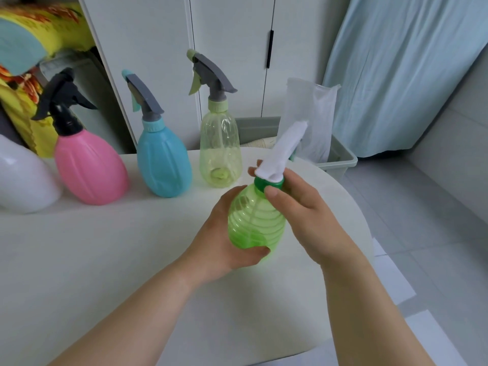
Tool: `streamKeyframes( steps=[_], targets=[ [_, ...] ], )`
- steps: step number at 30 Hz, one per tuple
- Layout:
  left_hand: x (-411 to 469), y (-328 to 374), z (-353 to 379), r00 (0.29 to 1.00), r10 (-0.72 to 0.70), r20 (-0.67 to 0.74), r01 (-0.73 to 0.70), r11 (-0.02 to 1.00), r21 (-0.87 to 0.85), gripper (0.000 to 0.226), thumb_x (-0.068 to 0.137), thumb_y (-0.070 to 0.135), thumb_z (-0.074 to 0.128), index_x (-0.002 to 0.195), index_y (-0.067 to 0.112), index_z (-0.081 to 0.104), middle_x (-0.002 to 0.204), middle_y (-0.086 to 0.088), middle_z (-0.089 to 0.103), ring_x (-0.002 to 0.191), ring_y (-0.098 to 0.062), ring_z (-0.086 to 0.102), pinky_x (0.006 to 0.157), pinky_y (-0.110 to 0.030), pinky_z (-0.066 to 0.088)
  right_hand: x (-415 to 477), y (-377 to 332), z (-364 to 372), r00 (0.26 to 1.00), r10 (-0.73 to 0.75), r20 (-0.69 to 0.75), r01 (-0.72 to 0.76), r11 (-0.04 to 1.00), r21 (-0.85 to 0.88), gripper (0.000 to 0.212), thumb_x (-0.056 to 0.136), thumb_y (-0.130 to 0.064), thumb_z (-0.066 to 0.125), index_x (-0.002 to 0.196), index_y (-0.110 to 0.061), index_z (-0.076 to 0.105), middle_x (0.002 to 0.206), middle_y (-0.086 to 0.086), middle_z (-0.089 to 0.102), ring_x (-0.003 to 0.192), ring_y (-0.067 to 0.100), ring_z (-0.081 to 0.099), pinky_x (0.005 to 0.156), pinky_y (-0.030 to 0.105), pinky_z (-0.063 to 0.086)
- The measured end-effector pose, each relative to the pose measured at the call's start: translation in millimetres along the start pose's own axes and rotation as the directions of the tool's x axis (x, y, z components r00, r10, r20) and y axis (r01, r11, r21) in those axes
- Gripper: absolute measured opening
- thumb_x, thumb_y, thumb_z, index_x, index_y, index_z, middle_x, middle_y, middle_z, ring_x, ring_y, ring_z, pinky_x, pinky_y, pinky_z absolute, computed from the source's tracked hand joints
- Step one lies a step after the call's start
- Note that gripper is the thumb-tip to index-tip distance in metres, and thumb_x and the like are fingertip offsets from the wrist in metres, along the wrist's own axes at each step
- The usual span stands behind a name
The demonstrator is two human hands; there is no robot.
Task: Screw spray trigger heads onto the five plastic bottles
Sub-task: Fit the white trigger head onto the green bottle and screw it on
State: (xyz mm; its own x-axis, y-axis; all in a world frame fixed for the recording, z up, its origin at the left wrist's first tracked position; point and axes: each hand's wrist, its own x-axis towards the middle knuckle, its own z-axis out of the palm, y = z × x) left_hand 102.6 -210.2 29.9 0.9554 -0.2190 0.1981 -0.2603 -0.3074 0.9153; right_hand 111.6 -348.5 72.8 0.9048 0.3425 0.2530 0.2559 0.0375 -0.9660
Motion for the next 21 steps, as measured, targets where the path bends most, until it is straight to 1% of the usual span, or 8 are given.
streamKeyframes(
  steps=[2,3,6,9,14,17,19,21],
  targets=[
    [-1.9,-5.1,1.2,1.0,-0.005,-0.002,0.005,1.0,0.007,0.072,0.051,0.015,0.079,0.097,0.048,0.036,0.101,0.027,0.046,0.087,0.029,0.044,0.065,0.007,0.034,1.8,3.6,7.4,0.993,-0.002,-0.117,-0.007,0.997,-0.073,0.015,0.077,-0.022,0.064,0.086,-0.031,0.058,0.09,-0.007,0.068,0.087,0.006,0.062,0.081,0.021,0.049],
    [-2.3,-8.6,1.8,1.0,-0.006,-0.013,0.006,1.0,0.017,0.074,0.052,0.011,0.08,0.097,0.05,0.036,0.1,0.027,0.047,0.087,0.029,0.045,0.065,0.007,0.034,3.2,5.9,11.9,0.979,-0.015,-0.205,-0.011,0.992,-0.125,0.018,0.074,-0.022,0.069,0.082,-0.031,0.055,0.09,-0.003,0.067,0.085,0.008,0.062,0.079,0.019,0.048],
    [-1.7,-14.5,2.9,0.999,-0.012,-0.042,0.014,0.999,0.042,0.081,0.053,0.011,0.081,0.095,0.061,0.034,0.098,0.027,0.052,0.087,0.026,0.048,0.065,0.006,0.034,6.7,8.4,24.2,0.933,-0.057,-0.355,-0.037,0.967,-0.251,0.029,0.067,-0.027,0.073,0.075,-0.036,0.047,0.084,-0.015,0.058,0.079,0.0,0.056,0.068,0.008,0.042],
    [-1.5,-14.8,4.2,0.999,-0.022,-0.045,0.024,0.999,0.036,0.081,0.052,0.014,0.081,0.094,0.064,0.033,0.099,0.027,0.051,0.087,0.025,0.048,0.064,0.005,0.036,3.8,9.6,23.0,0.963,-0.039,-0.267,-0.025,0.973,-0.23,0.031,0.07,-0.03,0.07,0.083,-0.038,0.043,0.086,-0.023,0.054,0.082,-0.002,0.055,0.074,0.014,0.042],
    [-2.9,-10.2,4.0,0.999,-0.019,-0.025,0.019,1.0,-0.009,0.07,0.048,0.023,0.074,0.098,0.052,0.035,0.103,0.029,0.044,0.091,0.03,0.042,0.067,0.007,0.034,-0.9,4.7,10.8,0.996,-0.054,-0.076,0.057,0.997,0.048,0.023,0.076,-0.022,0.051,0.093,-0.034,0.058,0.087,-0.017,0.063,0.087,-0.001,0.058,0.078,0.012,0.045],
    [-2.7,-8.6,3.4,1.0,-0.022,-0.02,0.022,1.0,-0.014,0.069,0.046,0.027,0.072,0.098,0.052,0.033,0.103,0.03,0.043,0.089,0.032,0.041,0.066,0.008,0.033,0.6,6.2,11.7,0.992,-0.041,-0.12,0.05,0.996,0.073,0.017,0.074,-0.023,0.057,0.087,-0.033,0.062,0.081,-0.016,0.066,0.084,0.004,0.06,0.077,0.018,0.048],
    [-2.5,-11.2,3.2,1.0,-0.014,-0.015,0.014,1.0,0.001,0.073,0.047,0.025,0.076,0.098,0.053,0.032,0.104,0.031,0.042,0.09,0.032,0.04,0.067,0.009,0.031,2.9,9.3,16.2,0.974,-0.014,-0.226,0.022,0.999,0.034,0.018,0.072,-0.021,0.067,0.086,-0.03,0.06,0.088,-0.009,0.066,0.087,0.007,0.061,0.081,0.023,0.048],
    [-2.5,-15.7,3.0,0.999,-0.017,-0.027,0.017,1.0,0.012,0.079,0.05,0.018,0.082,0.098,0.055,0.032,0.103,0.032,0.044,0.089,0.032,0.041,0.067,0.009,0.031,5.0,13.8,22.3,0.939,0.001,-0.344,-0.032,0.996,-0.083,0.028,0.071,-0.021,0.071,0.096,-0.021,0.059,0.095,-0.005,0.064,0.088,-0.003,0.058,0.08,0.013,0.045]
  ],
)
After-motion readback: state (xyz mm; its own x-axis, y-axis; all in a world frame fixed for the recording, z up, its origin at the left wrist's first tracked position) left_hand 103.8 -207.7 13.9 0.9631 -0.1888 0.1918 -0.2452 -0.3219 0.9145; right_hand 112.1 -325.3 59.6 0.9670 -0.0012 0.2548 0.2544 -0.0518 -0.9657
